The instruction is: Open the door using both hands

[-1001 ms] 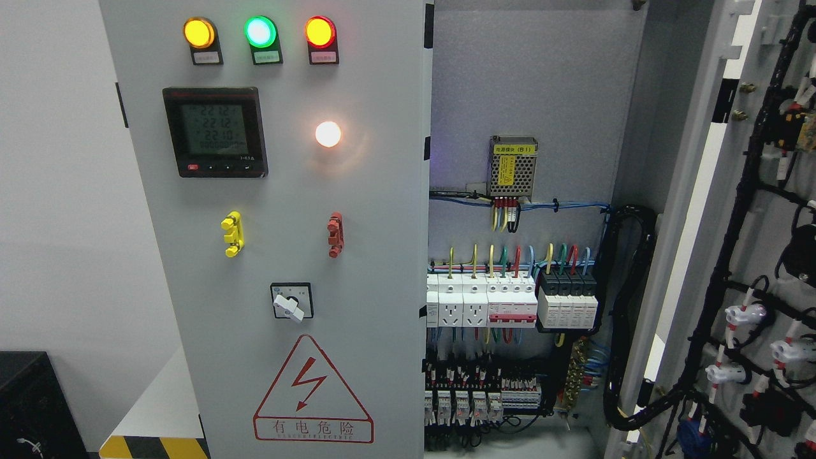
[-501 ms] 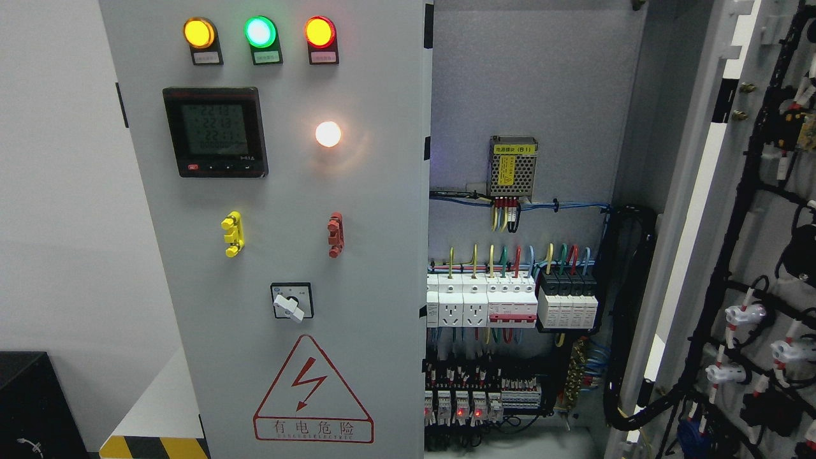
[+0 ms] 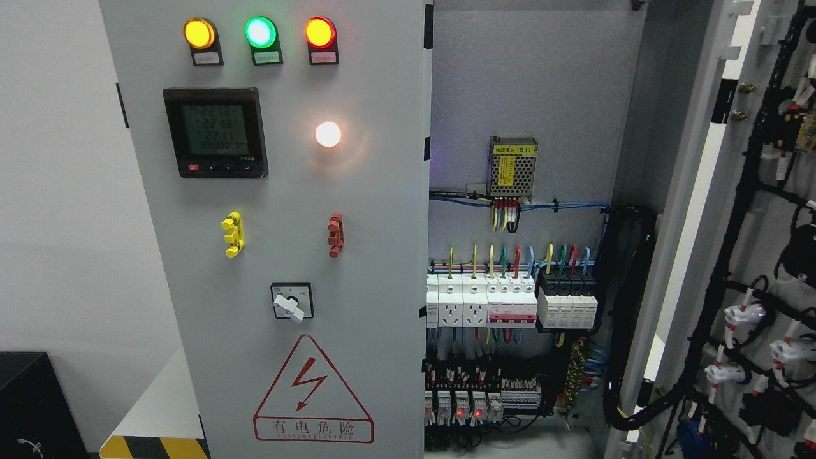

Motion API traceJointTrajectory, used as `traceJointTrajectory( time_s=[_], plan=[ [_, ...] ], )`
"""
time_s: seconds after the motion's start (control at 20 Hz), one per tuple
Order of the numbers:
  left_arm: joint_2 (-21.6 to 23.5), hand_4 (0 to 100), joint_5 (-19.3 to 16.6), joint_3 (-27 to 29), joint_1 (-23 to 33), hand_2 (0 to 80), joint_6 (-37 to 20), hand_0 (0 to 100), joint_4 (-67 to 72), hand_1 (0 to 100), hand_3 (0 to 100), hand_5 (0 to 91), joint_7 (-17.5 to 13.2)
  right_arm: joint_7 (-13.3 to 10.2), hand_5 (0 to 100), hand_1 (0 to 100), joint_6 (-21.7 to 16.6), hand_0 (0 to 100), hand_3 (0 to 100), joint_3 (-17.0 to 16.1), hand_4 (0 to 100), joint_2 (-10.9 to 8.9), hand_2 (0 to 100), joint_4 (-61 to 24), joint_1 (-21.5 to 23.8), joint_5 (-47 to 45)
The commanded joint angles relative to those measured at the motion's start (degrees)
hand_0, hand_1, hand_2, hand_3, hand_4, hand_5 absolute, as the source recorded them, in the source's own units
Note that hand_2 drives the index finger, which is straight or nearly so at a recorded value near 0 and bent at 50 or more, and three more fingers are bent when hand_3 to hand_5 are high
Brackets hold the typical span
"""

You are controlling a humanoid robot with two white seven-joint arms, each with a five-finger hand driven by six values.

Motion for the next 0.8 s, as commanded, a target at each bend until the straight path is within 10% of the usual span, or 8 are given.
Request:
traceJointTrajectory(
  time_s=[0.0,0.75],
  plan=[
    [-6.4,0,-3.5,17.9,0.8,0.0,1.0,0,2.2,0,0,0.0,1.6,0.0,0,0,0.0,0,0,0.9,0,-0.61,0,-28.2,6.6,0.0],
    [-7.4,0,6.2,5.8,0.7,0.0,-3.5,0,2.6,0,0,0.0,3.6,0.0,0,0,-0.1,0,0,2.1,0,-7.29,0,-94.9,32.9,-0.2]
  ],
)
